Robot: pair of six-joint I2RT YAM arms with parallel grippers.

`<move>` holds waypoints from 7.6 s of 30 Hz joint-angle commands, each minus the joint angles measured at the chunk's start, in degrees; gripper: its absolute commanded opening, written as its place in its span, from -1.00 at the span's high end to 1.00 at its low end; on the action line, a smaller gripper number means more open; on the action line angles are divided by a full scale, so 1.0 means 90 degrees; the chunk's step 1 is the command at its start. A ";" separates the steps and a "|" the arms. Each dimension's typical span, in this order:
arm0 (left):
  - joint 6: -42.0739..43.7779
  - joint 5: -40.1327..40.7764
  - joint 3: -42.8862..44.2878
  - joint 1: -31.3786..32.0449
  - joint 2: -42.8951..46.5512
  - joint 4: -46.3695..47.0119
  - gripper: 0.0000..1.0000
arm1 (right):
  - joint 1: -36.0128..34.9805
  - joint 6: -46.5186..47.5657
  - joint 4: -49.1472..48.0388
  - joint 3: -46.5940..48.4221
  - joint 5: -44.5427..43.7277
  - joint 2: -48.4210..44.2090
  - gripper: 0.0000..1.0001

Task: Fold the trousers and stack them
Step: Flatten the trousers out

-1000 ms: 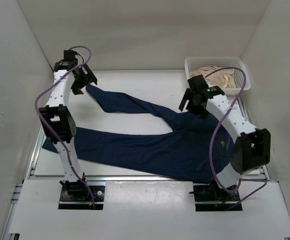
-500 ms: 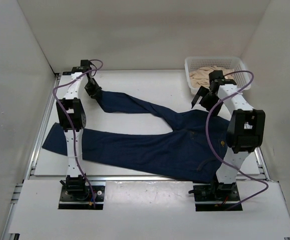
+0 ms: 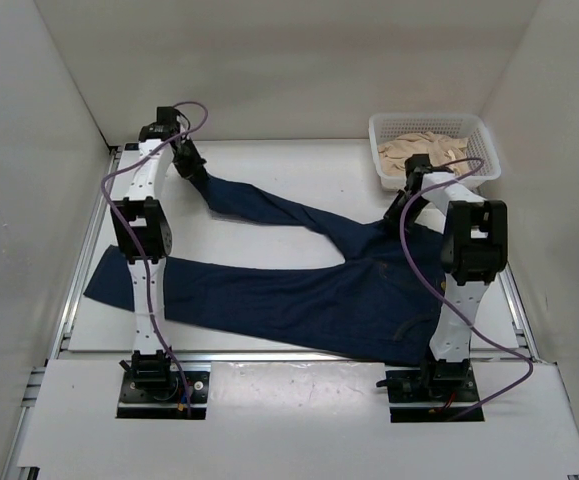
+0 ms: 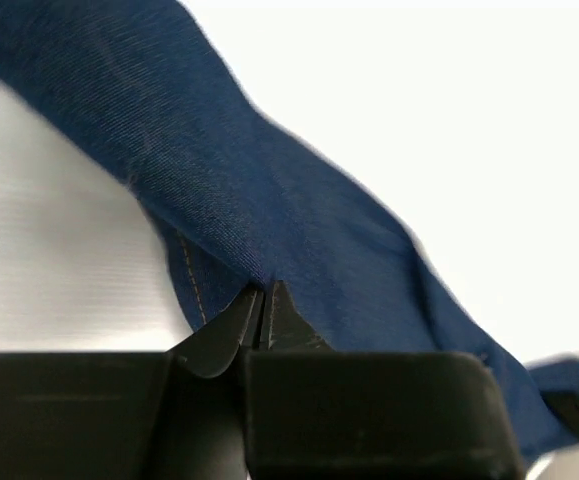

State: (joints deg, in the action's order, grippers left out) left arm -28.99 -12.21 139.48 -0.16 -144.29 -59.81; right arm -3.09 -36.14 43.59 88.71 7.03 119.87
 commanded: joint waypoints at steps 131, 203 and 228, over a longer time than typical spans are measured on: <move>0.0887 0.1083 -0.2715 -0.0158 0.2253 -0.0493 -1.00 | -0.0623 0.0295 0.0225 -0.3108 -0.1406 -0.6767 1.00; 0.1210 -0.0783 -0.2334 0.0135 0.2419 0.0425 0.80 | -0.0408 0.0119 0.0469 -0.3255 -0.3211 -0.6373 -0.76; 0.0341 0.1972 -0.0045 0.0839 0.0436 -0.1207 -1.00 | -0.2458 0.2550 0.1200 0.1187 -0.1464 -0.1446 -0.63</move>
State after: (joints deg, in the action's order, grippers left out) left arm -24.43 2.81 141.18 7.94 -141.23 -67.37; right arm -23.14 -18.98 47.70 94.96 -8.56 102.30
